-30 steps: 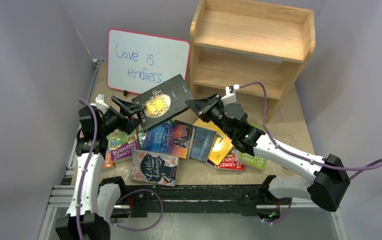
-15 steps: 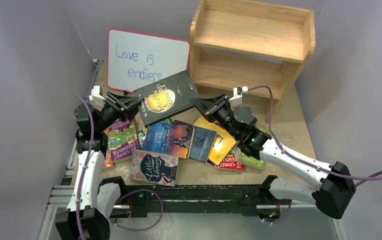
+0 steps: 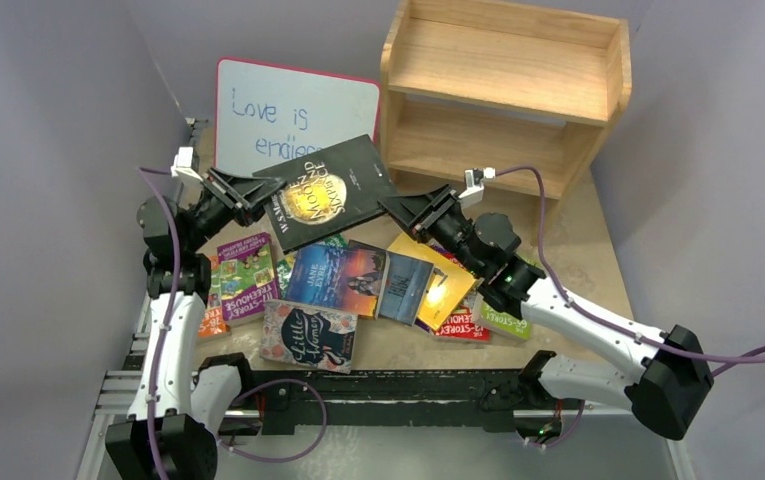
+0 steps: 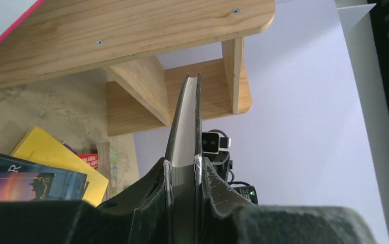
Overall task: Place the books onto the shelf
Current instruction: Pick up the book from the center of the board.
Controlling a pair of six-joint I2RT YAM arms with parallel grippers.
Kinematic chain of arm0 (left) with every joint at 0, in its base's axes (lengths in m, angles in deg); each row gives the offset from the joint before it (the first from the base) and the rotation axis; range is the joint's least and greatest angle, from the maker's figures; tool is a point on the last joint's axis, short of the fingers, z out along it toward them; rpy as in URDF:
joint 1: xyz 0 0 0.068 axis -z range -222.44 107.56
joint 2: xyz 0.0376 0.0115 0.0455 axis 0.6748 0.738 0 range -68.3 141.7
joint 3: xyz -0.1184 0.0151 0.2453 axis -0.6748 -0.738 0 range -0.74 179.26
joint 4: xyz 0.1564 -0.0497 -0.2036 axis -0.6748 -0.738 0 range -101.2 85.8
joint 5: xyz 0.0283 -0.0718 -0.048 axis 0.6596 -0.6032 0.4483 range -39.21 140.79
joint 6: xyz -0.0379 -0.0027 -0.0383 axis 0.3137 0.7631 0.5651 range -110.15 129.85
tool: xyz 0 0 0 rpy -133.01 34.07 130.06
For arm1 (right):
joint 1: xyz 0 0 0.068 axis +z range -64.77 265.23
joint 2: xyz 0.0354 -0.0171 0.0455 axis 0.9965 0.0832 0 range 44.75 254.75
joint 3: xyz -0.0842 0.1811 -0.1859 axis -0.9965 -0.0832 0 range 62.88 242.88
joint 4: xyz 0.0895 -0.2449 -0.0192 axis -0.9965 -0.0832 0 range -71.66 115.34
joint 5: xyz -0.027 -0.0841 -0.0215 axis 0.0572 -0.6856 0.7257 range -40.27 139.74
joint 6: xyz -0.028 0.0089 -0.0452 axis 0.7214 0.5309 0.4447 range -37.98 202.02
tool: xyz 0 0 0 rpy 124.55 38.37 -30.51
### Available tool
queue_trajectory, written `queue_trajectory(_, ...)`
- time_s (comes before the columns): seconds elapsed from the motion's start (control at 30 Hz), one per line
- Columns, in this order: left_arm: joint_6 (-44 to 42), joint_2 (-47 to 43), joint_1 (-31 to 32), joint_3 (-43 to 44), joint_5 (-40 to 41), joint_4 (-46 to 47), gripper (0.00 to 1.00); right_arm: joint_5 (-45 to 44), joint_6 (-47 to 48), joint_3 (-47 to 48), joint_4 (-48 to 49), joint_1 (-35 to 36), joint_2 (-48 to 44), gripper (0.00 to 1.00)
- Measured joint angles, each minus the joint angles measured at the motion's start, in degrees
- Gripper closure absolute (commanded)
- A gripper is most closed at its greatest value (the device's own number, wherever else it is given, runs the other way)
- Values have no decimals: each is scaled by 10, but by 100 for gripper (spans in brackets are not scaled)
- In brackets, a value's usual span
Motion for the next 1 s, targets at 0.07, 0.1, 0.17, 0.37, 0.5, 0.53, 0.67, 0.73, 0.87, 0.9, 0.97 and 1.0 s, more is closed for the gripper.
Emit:
queue_trajectory(0.07,-5,4,1,18,-4,-4,100,15,13,0,-6,-5,-8,35)
queue_trajectory(0.1,-12,7,3,27,-8,-6,100,27,29,0,-12,-8,-16,30)
queue_trajectory(0.17,-21,13,4,42,-19,-9,100,51,47,0,-21,-17,-32,21)
queue_trajectory(0.37,22,26,9,56,-43,59,100,122,76,1,-27,-75,-82,14)
queue_trajectory(0.5,78,34,21,64,-60,134,100,172,81,13,-30,-98,-68,16)
queue_trajectory(0.53,86,36,25,68,-64,146,100,186,85,20,-33,-99,-60,19)
queue_trajectory(0.67,96,37,36,81,-73,174,100,235,97,54,-33,-99,-43,30)
queue_trajectory(0.73,100,37,41,85,-78,179,100,253,103,63,-30,-99,-44,41)
queue_trajectory(0.87,104,38,47,90,-88,179,97,286,109,82,-28,-99,-40,80)
queue_trajectory(0.9,104,40,47,91,-89,179,87,290,107,86,-24,-99,-39,89)
queue_trajectory(0.97,99,44,47,93,-91,178,66,298,104,91,-23,-99,-37,100)
queue_trajectory(1.0,93,46,47,97,-90,172,58,301,103,93,-26,-99,-37,100)
